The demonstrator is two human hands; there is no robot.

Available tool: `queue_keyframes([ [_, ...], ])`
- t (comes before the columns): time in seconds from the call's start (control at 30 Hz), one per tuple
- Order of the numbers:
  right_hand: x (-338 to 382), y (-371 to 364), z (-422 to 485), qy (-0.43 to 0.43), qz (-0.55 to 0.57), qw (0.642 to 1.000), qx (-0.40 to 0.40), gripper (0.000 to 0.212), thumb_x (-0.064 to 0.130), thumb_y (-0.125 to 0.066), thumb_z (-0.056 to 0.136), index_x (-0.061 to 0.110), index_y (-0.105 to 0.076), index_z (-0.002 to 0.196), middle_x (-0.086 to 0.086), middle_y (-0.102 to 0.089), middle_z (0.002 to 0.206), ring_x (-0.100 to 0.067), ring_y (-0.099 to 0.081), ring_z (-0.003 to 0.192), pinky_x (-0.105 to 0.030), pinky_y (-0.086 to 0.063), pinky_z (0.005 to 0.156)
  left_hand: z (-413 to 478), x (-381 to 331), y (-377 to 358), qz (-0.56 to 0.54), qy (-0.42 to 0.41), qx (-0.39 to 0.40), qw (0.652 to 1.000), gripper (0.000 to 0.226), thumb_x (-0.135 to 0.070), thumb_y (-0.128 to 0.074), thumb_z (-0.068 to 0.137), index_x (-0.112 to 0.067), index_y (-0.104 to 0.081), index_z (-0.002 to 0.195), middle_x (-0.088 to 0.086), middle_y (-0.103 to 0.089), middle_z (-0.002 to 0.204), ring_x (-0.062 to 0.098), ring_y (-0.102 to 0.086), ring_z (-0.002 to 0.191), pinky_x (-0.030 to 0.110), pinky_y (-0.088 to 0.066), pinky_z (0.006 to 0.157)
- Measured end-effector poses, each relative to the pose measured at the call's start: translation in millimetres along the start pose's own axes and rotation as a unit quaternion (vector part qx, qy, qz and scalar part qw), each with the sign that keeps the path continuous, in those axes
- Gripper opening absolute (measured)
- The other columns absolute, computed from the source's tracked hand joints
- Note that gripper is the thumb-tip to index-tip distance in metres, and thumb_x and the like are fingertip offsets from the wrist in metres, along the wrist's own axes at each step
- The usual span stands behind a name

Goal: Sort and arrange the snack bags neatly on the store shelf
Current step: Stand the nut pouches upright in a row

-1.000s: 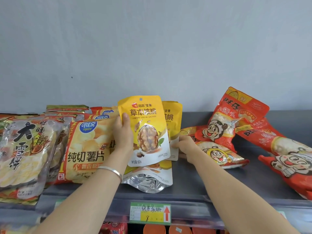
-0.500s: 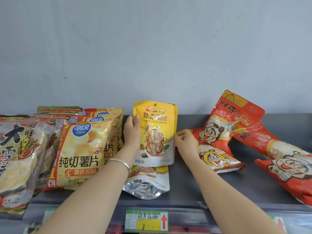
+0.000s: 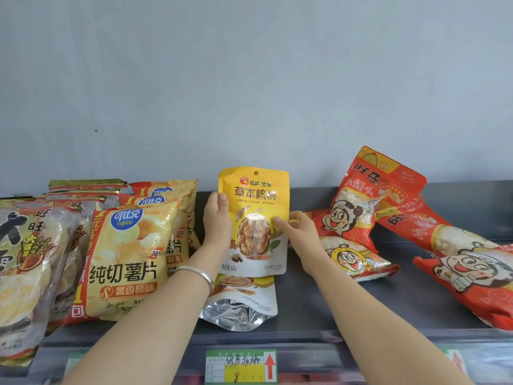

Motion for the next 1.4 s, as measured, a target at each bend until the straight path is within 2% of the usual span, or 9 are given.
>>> queue_keyframes([
  [0.2, -13.1, -8.2, -2.2, -0.112, 0.099, 0.982, 0.114, 0.008, 0.017, -0.066, 0.089, 0.011, -0.062, 0.089, -0.005, -0.071, 0.081, -0.019, -0.068, 0.073, -0.03, -0.053, 0.068, 7.3, 10.4, -1.6, -0.011, 0.014, 0.034, 0.999, 0.032, -0.026, -0.031, 0.103, -0.005, -0.052, 0.092, -0.001, -0.052, 0.078, 0.011, -0.046, 0.069, 0.027, -0.039, 0.068],
  [0.37, -15.1, 2.5, 6.1, -0.071, 0.057, 0.995, 0.028, 0.012, 0.012, -0.063, 0.091, 0.002, -0.066, 0.086, -0.012, -0.07, 0.081, -0.023, -0.065, 0.071, -0.032, -0.052, 0.066, 1.2, 35.9, -4.9, 0.012, 0.094, 0.105, 0.99, 0.029, -0.033, -0.032, 0.102, -0.013, -0.052, 0.11, 0.0, -0.058, 0.096, 0.013, -0.055, 0.086, 0.029, -0.046, 0.076],
  [0.53, -13.8, 5.3, 7.0, -0.056, 0.072, 0.996, 0.006, 0.01, 0.01, -0.061, 0.092, 0.002, -0.067, 0.089, -0.016, -0.069, 0.086, -0.029, -0.065, 0.074, -0.04, -0.054, 0.071, -3.1, 58.3, 21.8, 0.155, 0.101, 0.064, 0.981, 0.027, -0.027, -0.036, 0.101, -0.012, -0.049, 0.119, 0.008, -0.054, 0.117, 0.021, -0.05, 0.103, 0.036, -0.042, 0.084],
  [0.67, -11.3, 2.8, 4.7, -0.059, 0.069, 0.996, 0.011, 0.018, 0.009, -0.061, 0.092, -0.006, -0.063, 0.101, -0.016, -0.067, 0.083, -0.027, -0.063, 0.067, -0.038, -0.054, 0.067, -16.3, 84.4, 27.6, 0.301, 0.197, 0.175, 0.916, 0.037, -0.024, -0.047, 0.096, -0.014, -0.044, 0.131, 0.013, -0.043, 0.135, 0.03, -0.046, 0.119, 0.038, -0.042, 0.097],
  [0.77, -10.2, 0.6, 1.4, -0.064, 0.071, 0.995, 0.013, 0.01, 0.008, -0.061, 0.092, 0.002, -0.062, 0.084, -0.013, -0.066, 0.077, -0.027, -0.061, 0.065, -0.038, -0.053, 0.067, -33.5, 86.0, 29.8, 0.407, 0.237, 0.26, 0.843, 0.052, -0.028, -0.049, 0.093, -0.018, -0.032, 0.141, 0.016, -0.029, 0.146, 0.035, -0.038, 0.129, 0.042, -0.036, 0.106],
  [0.83, -9.9, -0.5, 0.2, -0.061, 0.068, 0.996, 0.017, 0.017, 0.009, -0.062, 0.091, 0.007, -0.058, 0.075, -0.015, -0.065, 0.076, -0.028, -0.059, 0.069, -0.043, -0.051, 0.071, -39.2, 77.0, 31.5, 0.442, 0.241, 0.255, 0.826, 0.054, -0.032, -0.047, 0.094, -0.019, -0.029, 0.143, 0.017, -0.024, 0.148, 0.036, -0.034, 0.131, 0.043, -0.034, 0.108],
  [0.97, -7.0, -4.7, -2.3, -0.047, 0.081, 0.995, 0.046, 0.022, 0.005, -0.061, 0.091, 0.011, -0.057, 0.07, -0.011, -0.064, 0.072, -0.025, -0.06, 0.062, -0.035, -0.051, 0.064, -50.9, 61.7, 28.3, 0.429, 0.253, 0.252, 0.83, 0.056, -0.034, -0.045, 0.095, -0.012, -0.029, 0.145, 0.016, -0.03, 0.149, 0.033, -0.036, 0.133, 0.039, -0.034, 0.109],
  [1.13, -4.8, -20.2, -11.9, -0.067, 0.074, 0.982, 0.16, 0.016, 0.002, -0.069, 0.084, 0.014, -0.062, 0.091, 0.0, -0.07, 0.082, -0.008, -0.067, 0.062, -0.017, -0.05, 0.049, -55.7, 48.5, 27.4, 0.374, 0.271, 0.218, 0.86, 0.062, -0.031, -0.055, 0.092, -0.005, -0.03, 0.143, 0.014, -0.038, 0.146, 0.029, -0.04, 0.132, 0.035, -0.036, 0.105],
  [1.4, -14.2, -23.4, -10.3, -0.125, 0.0, 0.981, 0.151, 0.026, 0.016, -0.073, 0.084, 0.003, -0.064, 0.105, -0.018, -0.071, 0.105, -0.032, -0.069, 0.094, -0.045, -0.055, 0.083, -58.2, 57.1, 38.1, 0.217, 0.38, 0.089, 0.895, 0.058, -0.004, -0.06, 0.089, -0.001, -0.03, 0.138, 0.021, -0.05, 0.125, 0.033, -0.055, 0.111, 0.043, -0.05, 0.092],
])
Point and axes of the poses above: each hand's wrist, its own z-axis towards the middle knuckle, its own y-axis out of the back of the hand, x = y × z, the point moved 5 cm from there along z, towards the middle knuckle
